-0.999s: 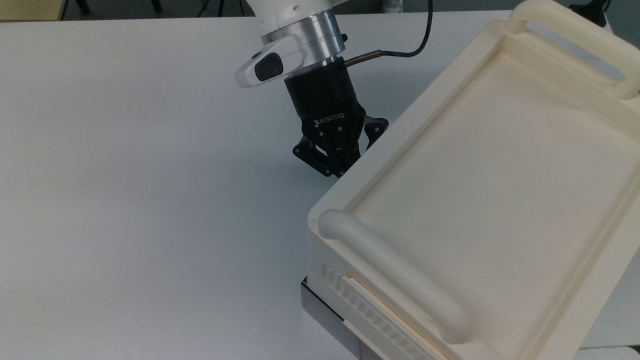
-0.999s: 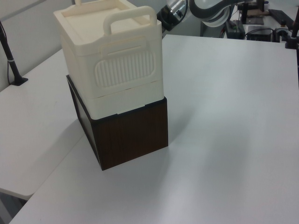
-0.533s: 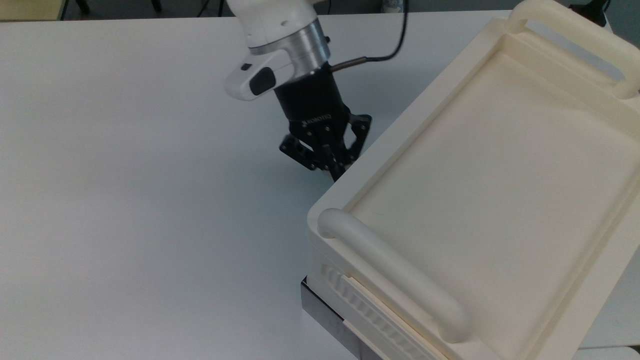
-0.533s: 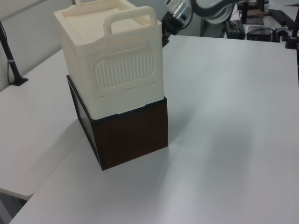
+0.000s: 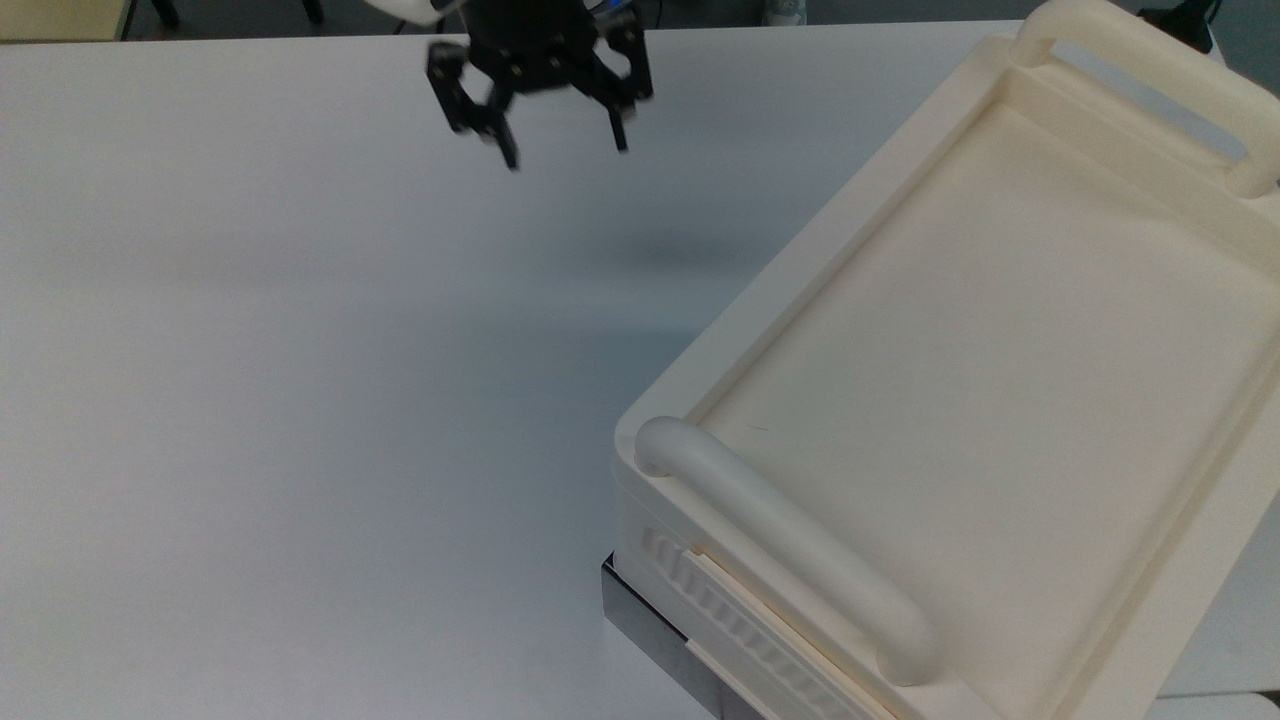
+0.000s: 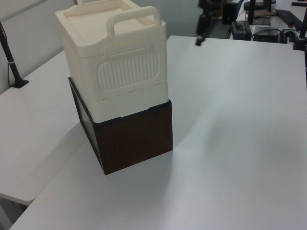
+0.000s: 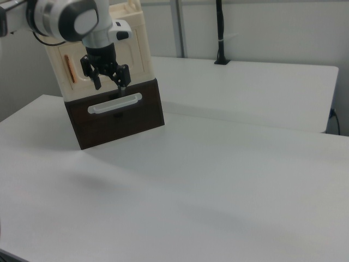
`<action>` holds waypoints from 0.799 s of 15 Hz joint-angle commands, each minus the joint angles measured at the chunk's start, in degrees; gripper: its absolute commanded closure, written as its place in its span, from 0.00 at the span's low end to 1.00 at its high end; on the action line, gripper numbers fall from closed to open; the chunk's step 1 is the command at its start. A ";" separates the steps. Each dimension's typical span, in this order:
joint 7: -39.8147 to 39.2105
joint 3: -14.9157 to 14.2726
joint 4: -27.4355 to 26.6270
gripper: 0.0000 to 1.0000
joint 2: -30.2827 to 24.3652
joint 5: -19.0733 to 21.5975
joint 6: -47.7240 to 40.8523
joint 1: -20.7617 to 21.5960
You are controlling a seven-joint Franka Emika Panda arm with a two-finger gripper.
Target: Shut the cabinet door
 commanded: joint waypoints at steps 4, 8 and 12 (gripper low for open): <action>0.65 -4.80 -5.21 0.00 -10.52 -8.04 -10.74 1.08; 0.39 -6.82 -7.60 0.00 -13.70 -9.20 -11.09 1.52; -0.14 -6.83 -7.33 0.00 -13.09 -9.20 -10.40 0.91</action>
